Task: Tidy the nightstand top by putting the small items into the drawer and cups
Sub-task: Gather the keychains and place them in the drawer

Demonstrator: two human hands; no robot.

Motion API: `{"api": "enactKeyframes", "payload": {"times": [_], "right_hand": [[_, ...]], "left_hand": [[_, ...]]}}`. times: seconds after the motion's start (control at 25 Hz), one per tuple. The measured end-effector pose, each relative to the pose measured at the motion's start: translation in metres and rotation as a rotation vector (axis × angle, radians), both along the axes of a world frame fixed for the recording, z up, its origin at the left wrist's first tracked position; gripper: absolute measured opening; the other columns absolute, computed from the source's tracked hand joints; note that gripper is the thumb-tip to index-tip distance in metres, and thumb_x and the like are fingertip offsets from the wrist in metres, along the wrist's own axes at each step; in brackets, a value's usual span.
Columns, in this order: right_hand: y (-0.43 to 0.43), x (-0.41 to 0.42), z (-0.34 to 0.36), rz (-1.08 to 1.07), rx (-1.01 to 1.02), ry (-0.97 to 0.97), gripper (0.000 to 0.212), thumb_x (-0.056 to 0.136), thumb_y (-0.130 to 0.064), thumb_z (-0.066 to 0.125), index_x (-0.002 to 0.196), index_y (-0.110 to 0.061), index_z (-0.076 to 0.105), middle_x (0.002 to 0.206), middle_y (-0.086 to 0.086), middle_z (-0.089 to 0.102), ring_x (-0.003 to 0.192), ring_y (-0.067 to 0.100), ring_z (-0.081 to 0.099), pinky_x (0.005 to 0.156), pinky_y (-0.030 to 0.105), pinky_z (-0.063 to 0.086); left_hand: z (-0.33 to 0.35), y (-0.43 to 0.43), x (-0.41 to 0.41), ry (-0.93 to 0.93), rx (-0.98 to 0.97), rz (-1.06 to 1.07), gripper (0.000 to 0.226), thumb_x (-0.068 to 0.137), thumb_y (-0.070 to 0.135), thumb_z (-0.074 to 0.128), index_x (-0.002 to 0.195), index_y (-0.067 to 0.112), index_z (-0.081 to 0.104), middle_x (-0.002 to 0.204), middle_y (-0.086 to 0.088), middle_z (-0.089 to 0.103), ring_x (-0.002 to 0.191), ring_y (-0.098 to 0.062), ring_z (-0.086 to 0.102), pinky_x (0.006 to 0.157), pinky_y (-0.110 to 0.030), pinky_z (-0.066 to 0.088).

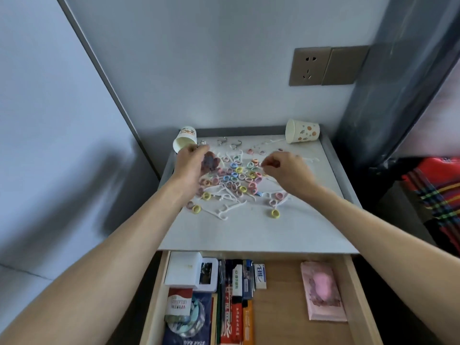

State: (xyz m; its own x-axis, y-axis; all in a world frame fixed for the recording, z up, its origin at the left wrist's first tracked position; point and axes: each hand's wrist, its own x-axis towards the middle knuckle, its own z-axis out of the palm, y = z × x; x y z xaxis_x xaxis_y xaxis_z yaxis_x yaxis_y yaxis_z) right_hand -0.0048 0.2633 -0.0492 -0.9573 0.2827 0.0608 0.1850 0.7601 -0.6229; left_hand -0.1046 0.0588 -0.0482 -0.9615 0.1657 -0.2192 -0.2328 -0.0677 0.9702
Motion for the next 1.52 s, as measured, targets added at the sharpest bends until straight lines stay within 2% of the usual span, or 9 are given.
{"api": "enactKeyframes", "payload": {"times": [0.08, 0.2, 0.28, 0.4, 0.52, 0.84, 1.04, 1.24, 1.52], "right_hand": [[0.007, -0.051, 0.0, 0.074, 0.12, -0.053, 0.022, 0.095, -0.024, 0.057, 0.112, -0.018, 0.069, 0.112, 0.0, 0.07, 0.089, 0.016, 0.061, 0.076, 0.026, 0.045], [0.005, -0.114, -0.007, 0.159, 0.258, -0.111, 0.032, 0.096, -0.029, 0.055, 0.127, -0.022, 0.06, 0.127, 0.003, 0.064, 0.104, 0.022, 0.063, 0.086, 0.03, 0.048], [-0.001, -0.15, -0.017, 0.189, 0.304, -0.142, 0.04, 0.095, -0.031, 0.059, 0.133, -0.022, 0.055, 0.131, 0.007, 0.061, 0.112, 0.026, 0.06, 0.093, 0.034, 0.047], [-0.004, -0.179, -0.032, 0.219, 0.382, -0.21, 0.044, 0.091, -0.031, 0.065, 0.132, -0.016, 0.056, 0.13, 0.01, 0.06, 0.115, 0.028, 0.059, 0.093, 0.035, 0.049], [0.001, -0.189, -0.04, 0.237, 0.405, -0.237, 0.039, 0.087, -0.03, 0.07, 0.12, -0.009, 0.063, 0.12, 0.012, 0.065, 0.107, 0.029, 0.061, 0.086, 0.033, 0.051], [0.007, -0.196, -0.041, 0.279, 0.239, -0.193, 0.037, 0.081, -0.017, 0.078, 0.104, -0.01, 0.05, 0.096, 0.007, 0.062, 0.084, 0.022, 0.058, 0.068, 0.032, 0.048], [0.001, -0.201, -0.039, 0.364, 0.205, -0.182, 0.067, 0.078, -0.021, 0.081, 0.133, -0.013, 0.043, 0.104, 0.004, 0.062, 0.076, 0.018, 0.06, 0.058, 0.027, 0.048], [-0.019, -0.224, -0.046, 0.353, 0.412, -0.235, 0.068, 0.077, -0.05, 0.075, 0.134, -0.02, 0.051, 0.128, 0.009, 0.052, 0.11, 0.028, 0.057, 0.082, 0.033, 0.047], [-0.016, -0.224, -0.049, 0.29, 0.453, -0.227, 0.054, 0.08, -0.047, 0.074, 0.113, -0.006, 0.062, 0.118, 0.011, 0.053, 0.105, 0.029, 0.057, 0.076, 0.03, 0.04]], "left_hand": [[0.003, 0.008, -0.039, 0.097, -0.229, -0.008, 0.009, 0.088, 0.005, 0.056, 0.094, 0.005, 0.049, 0.065, -0.006, 0.056, 0.052, -0.021, 0.052, 0.056, -0.033, 0.049], [0.013, 0.024, -0.09, 0.516, -1.012, -0.1, 0.019, 0.09, 0.013, 0.056, 0.106, 0.009, 0.046, 0.087, -0.008, 0.057, 0.075, -0.03, 0.052, 0.067, -0.038, 0.045], [0.019, 0.036, -0.117, 0.712, -1.32, -0.203, 0.028, 0.094, 0.016, 0.057, 0.118, 0.008, 0.046, 0.096, -0.012, 0.059, 0.088, -0.035, 0.058, 0.071, -0.039, 0.044], [0.018, 0.048, -0.147, 0.704, -1.583, -0.429, 0.03, 0.09, 0.019, 0.066, 0.119, 0.012, 0.059, 0.114, -0.016, 0.063, 0.102, -0.036, 0.061, 0.072, -0.034, 0.042], [0.006, 0.05, -0.16, 0.643, -1.774, -0.591, 0.025, 0.087, 0.022, 0.072, 0.109, 0.012, 0.064, 0.107, -0.009, 0.063, 0.093, -0.031, 0.061, 0.068, -0.031, 0.042], [-0.006, 0.054, -0.176, 0.604, -1.887, -0.688, 0.035, 0.072, 0.032, 0.088, 0.085, 0.018, 0.058, 0.092, -0.005, 0.064, 0.076, -0.024, 0.053, 0.067, -0.028, 0.038], [-0.009, 0.052, -0.184, 0.643, -1.831, -0.671, 0.04, 0.068, 0.039, 0.088, 0.093, 0.019, 0.063, 0.097, -0.004, 0.069, 0.09, -0.026, 0.064, 0.073, -0.028, 0.037], [-0.01, 0.052, -0.189, 0.656, -1.842, -0.675, 0.041, 0.069, 0.047, 0.086, 0.085, 0.023, 0.058, 0.085, 0.0, 0.061, 0.085, -0.023, 0.057, 0.076, -0.029, 0.032], [-0.01, 0.054, -0.192, 0.573, -1.854, -0.748, 0.046, 0.073, 0.059, 0.079, 0.074, 0.021, 0.052, 0.07, 0.004, 0.055, 0.082, -0.021, 0.055, 0.082, -0.03, 0.032]]}}
